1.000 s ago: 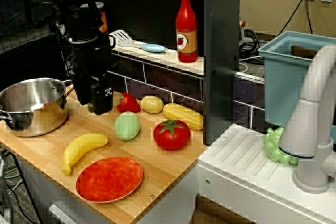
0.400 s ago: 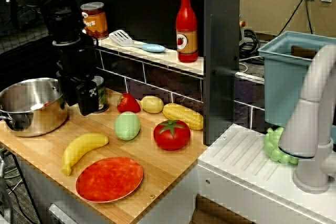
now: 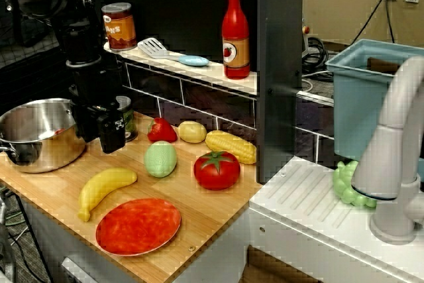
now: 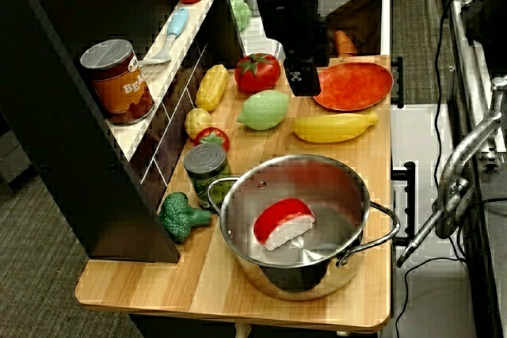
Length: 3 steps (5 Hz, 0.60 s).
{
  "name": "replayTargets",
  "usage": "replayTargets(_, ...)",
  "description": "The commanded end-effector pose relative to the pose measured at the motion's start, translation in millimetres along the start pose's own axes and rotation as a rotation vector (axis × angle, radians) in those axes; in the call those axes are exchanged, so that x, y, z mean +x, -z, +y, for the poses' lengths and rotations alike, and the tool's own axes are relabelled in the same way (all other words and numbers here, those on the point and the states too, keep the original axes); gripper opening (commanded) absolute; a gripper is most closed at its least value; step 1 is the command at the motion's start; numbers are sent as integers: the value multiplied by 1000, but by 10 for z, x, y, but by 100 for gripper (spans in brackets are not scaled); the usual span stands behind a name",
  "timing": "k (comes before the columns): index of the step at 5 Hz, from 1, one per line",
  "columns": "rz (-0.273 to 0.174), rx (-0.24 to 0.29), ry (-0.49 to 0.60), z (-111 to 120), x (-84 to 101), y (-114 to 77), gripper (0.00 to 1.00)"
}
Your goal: Put banana on plate
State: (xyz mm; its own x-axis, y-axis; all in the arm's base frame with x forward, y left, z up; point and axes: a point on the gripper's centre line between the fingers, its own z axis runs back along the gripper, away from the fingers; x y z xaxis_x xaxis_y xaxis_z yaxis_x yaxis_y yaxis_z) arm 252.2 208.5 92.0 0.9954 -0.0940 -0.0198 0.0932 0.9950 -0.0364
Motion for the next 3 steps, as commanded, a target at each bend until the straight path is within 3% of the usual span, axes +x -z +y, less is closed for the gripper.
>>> replayTargets(1, 16, 34, -15, -4, 90, -54, 100)
replayTargets(2, 31, 49, -29, 66, 99, 23, 100)
replayTargets(3, 61, 78, -40, 188, 66, 216, 100)
